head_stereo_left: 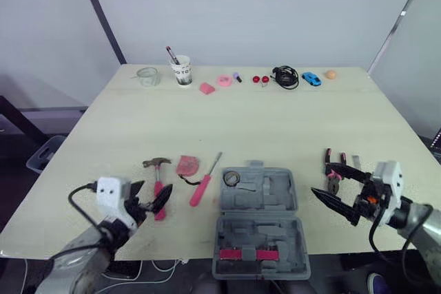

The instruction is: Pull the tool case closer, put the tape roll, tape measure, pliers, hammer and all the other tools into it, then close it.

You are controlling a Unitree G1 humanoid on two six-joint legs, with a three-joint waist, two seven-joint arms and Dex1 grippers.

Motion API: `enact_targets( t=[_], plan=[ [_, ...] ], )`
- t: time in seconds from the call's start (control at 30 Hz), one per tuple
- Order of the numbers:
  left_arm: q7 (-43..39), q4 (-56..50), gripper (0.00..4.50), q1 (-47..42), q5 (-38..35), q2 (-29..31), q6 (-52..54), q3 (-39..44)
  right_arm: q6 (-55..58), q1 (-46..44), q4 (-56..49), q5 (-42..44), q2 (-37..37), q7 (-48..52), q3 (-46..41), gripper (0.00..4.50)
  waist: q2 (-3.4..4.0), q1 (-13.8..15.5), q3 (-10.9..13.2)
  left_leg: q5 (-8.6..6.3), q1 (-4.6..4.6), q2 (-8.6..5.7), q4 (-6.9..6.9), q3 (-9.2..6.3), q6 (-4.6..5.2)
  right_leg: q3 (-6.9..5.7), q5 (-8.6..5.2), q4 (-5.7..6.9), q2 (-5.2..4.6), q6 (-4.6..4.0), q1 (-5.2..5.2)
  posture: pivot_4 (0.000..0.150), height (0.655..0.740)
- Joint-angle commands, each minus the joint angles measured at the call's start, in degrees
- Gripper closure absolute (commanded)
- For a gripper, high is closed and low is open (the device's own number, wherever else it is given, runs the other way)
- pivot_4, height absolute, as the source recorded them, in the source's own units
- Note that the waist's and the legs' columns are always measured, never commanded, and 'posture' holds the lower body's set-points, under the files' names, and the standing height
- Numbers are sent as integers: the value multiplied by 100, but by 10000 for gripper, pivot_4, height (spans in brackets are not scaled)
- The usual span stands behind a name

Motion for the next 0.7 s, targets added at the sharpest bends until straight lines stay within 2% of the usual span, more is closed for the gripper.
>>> enact_targets(
  t=[0.03, 0.17, 0.3, 0.4, 0.7],
  plan=[
    [522, -297, 0, -246, 178, -5, 449, -136, -119, -151, 27, -30, -64, 295, 175, 273, 3, -1, 1, 0, 0, 0, 0, 0, 0, 0, 0, 0, 1, 0, 0, 1500, 7400],
    [1201, -151, 0, -707, 541, -202, 926, -416, -490, -352, 334, -252, 81, 472, 374, 273, 2, -4, 2, 1, -1, -2, 4, 1, 0, 11, 1, 0, 10, -1, 1, 1500, 7400],
    [1430, -73, 0, -965, 607, -453, 1166, -613, -749, -434, 570, -452, 122, 608, 473, 273, 2, -6, 1, 1, 1, -7, 5, 7, -1, 28, 4, 1, 15, -2, 2, 1500, 7400],
    [1739, 224, 0, -1266, 915, -807, 1294, -1122, -830, -544, 634, -434, 227, 623, 544, 273, 2, -1, 1, 2, 1, -18, 7, 4, -1, 36, 5, 2, 16, 0, 4, 1500, 7400],
    [1997, 906, 0, -1793, 1520, -1076, 1234, -1401, -564, -881, 373, -240, 163, 881, 756, 273, 1, -5, 0, 3, 1, -27, 7, -5, -1, 40, 6, 7, 16, 1, 6, 1500, 7400]
  ],
)
